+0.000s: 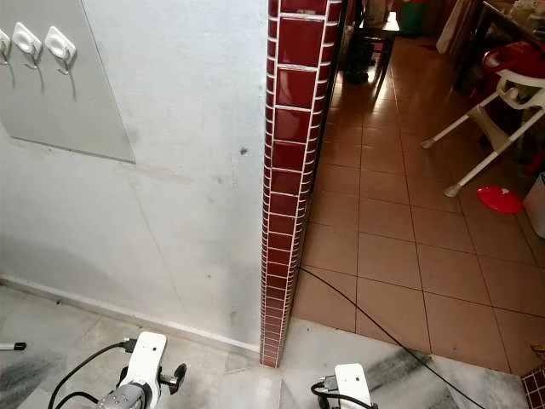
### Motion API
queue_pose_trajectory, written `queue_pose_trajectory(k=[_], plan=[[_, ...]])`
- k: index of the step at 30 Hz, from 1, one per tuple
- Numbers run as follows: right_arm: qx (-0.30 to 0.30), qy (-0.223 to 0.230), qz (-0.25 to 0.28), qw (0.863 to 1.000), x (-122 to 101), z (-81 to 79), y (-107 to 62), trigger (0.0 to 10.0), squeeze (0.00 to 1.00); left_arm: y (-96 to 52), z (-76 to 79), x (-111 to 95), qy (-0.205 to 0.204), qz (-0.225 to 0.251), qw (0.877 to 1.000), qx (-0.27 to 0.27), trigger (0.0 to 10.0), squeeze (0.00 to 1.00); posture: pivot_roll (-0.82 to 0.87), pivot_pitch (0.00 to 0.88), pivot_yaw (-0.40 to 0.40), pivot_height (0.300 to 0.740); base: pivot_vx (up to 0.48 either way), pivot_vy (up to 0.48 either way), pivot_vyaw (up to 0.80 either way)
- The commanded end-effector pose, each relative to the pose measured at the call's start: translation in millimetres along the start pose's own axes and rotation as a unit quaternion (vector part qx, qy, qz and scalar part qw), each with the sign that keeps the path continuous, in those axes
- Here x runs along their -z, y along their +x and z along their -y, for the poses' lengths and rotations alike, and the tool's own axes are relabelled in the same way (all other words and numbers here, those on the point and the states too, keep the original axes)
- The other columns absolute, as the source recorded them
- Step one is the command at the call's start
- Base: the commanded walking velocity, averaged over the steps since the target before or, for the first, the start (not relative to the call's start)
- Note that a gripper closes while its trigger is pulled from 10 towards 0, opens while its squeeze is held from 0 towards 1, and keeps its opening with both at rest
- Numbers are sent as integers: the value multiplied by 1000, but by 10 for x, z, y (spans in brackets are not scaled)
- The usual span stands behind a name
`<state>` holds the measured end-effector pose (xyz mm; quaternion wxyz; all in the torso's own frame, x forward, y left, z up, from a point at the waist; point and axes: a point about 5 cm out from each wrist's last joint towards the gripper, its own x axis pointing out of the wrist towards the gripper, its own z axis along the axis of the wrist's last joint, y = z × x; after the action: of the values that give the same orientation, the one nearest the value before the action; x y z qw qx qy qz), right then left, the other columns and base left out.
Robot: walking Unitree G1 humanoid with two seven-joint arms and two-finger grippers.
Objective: Hang keys on a hook
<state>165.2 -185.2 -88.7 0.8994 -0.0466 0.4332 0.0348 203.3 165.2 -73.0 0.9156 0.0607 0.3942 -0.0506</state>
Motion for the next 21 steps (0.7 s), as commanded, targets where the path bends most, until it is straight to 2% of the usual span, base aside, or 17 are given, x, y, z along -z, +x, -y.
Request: queue_pose_trajectory(k=[1, 4, 12, 21], plan=[[6, -17, -6, 1000, 31, 7, -8, 10000, 0, -7, 5, 22, 1, -1, 1000, 5, 10000, 0, -8, 0, -29, 740, 0, 0, 0], [9, -14, -4, 1000, 30, 12, -9, 10000, 0, -7, 5, 22, 9, -1, 1000, 5, 10000, 0, -8, 0, -29, 740, 0, 0, 275], [11, -26, 0, 1000, -12, 8, 4, 10000, 0, 0, -16, -13, 4, 4, 1000, 3, 10000, 0, -5, 0, -25, 740, 0, 0, 800], [8, -20, 3, 1000, -15, 0, 4, 10000, 0, 6, -1, -23, -1, 3, 1000, 6, 10000, 0, -7, 0, -26, 740, 0, 0, 800]])
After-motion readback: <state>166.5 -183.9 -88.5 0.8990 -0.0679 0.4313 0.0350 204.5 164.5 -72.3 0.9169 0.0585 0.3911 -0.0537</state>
